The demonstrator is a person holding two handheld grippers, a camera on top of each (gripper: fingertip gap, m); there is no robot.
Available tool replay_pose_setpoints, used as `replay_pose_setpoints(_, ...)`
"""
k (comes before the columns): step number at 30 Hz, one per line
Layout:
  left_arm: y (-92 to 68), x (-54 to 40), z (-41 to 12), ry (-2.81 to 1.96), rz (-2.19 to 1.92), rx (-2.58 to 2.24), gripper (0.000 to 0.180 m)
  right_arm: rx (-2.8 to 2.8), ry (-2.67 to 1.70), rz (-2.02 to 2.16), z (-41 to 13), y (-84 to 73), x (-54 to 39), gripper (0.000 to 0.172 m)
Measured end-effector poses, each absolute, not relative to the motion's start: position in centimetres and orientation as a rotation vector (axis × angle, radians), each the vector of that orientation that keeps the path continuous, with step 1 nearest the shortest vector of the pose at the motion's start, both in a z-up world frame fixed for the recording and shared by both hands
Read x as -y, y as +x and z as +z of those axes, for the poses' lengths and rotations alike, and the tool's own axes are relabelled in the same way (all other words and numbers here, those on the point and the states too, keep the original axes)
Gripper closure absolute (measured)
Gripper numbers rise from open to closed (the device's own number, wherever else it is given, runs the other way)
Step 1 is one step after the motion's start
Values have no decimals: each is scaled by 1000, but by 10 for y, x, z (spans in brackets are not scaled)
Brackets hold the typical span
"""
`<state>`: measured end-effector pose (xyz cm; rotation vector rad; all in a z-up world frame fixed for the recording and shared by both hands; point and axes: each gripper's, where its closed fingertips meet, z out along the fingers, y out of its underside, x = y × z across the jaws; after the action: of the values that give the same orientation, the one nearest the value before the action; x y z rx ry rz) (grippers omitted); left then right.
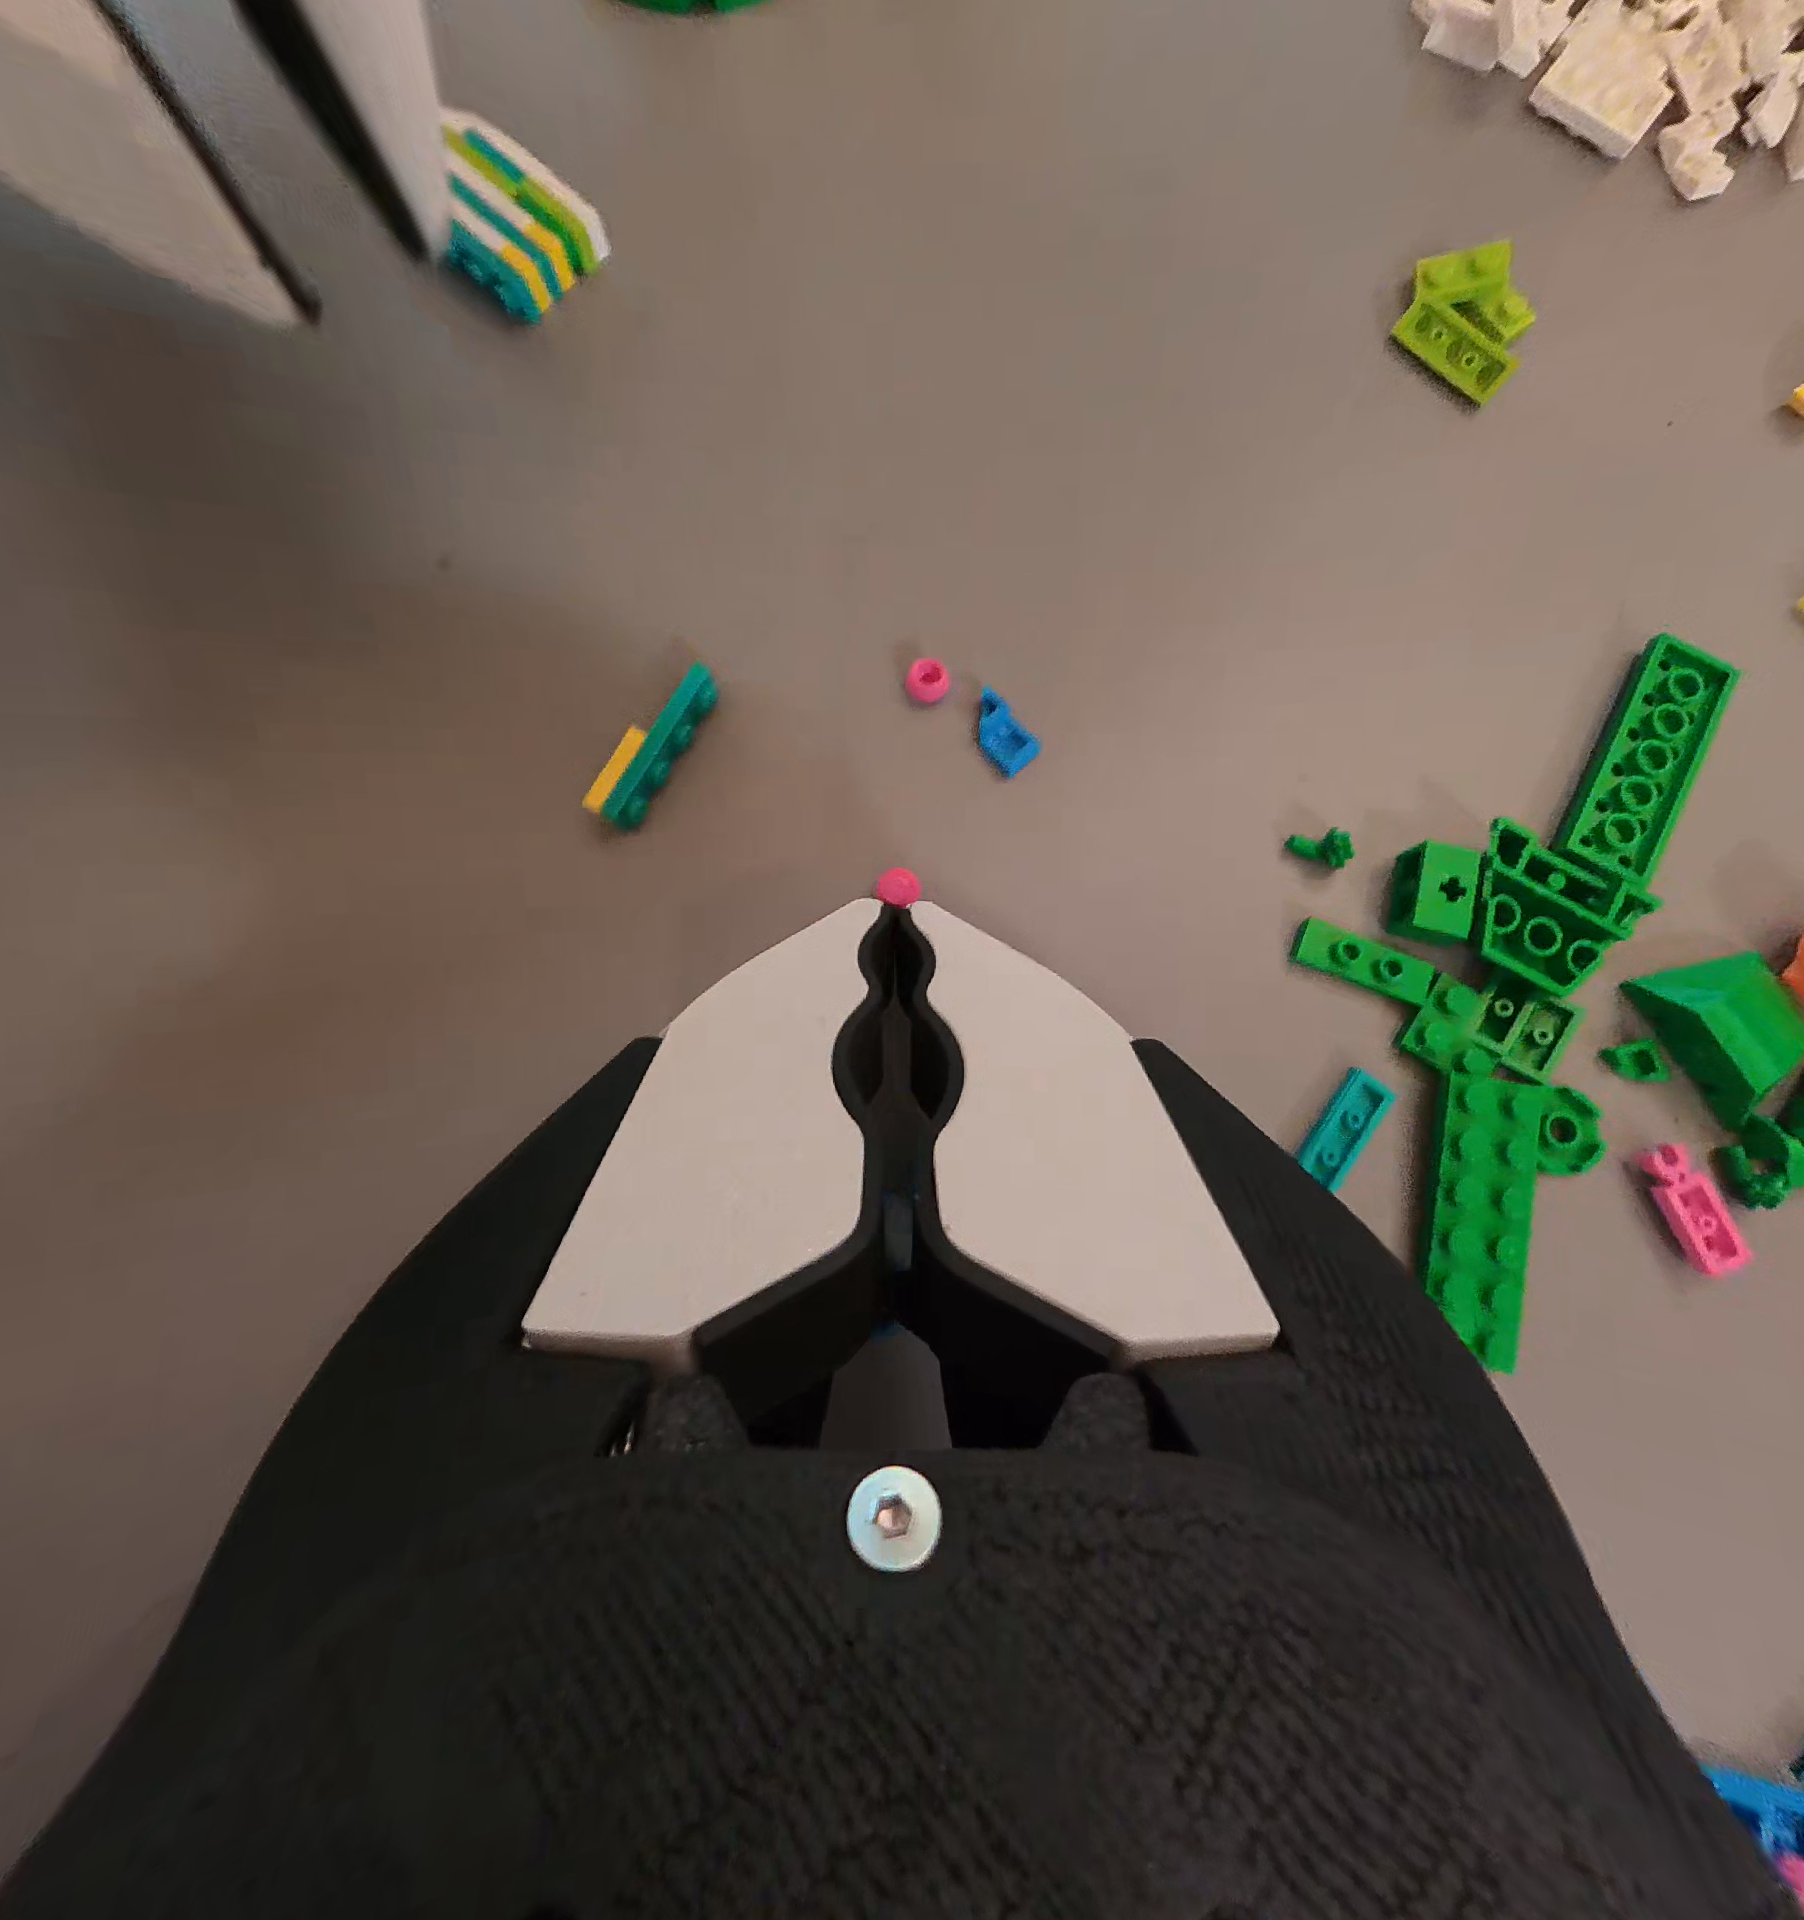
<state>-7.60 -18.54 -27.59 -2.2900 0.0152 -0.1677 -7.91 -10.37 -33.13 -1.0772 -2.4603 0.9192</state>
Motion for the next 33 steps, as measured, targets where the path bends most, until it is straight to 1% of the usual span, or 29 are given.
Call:
replay_pose_setpoints(1,-75,184,-279,-2293,-173,-18,167,2448,-1083,915,-331,-85,106,172)
replay_pose_setpoints(4,-67,178,-290,-2315,-162,-120,164,2422,-1072,912,-331,-98,114,172)
replay_pose_setpoints(7,-61,172,-300,-2335,-85,-347,159,2392,-1037,890,-328,-103,115,172)
replay_pose_setpoints(9,-52,170,-300,-2294,-54,-569,164,2368,-1022,931,-319,-97,112,171)
replay_pose_setpoints(11,-55,165,-298,-2254,44,-700,165,2360,-1036,1037,-312,-87,113,167)
replay_pose_setpoints(14,-68,161,-305,-2311,154,-829,154,2404,-1006,1118,-311,-68,118,162)
replay_pose_setpoints(20,-70,155,-315,-2298,179,-1153,157,2487,-886,1103,-316,-54,134,159)
replay_pose_setpoints(25,-74,155,-330,-2377,179,-1285,157,2505,-869,1154,-314,-50,139,157)
replay_pose_setpoints(28,-75,153,-333,-2395,195,-1316,173,2478,-866,1180,-309,-51,139,156)
replay_pose_setpoints(31,-81,152,-333,-2454,199,-1230,177,2412,-826,1204,-299,-55,137,153)
replay_pose_setpoints(33,-94,142,-329,-2456,269,-1036,177,2344,-764,1197,-291,-59,136,149)
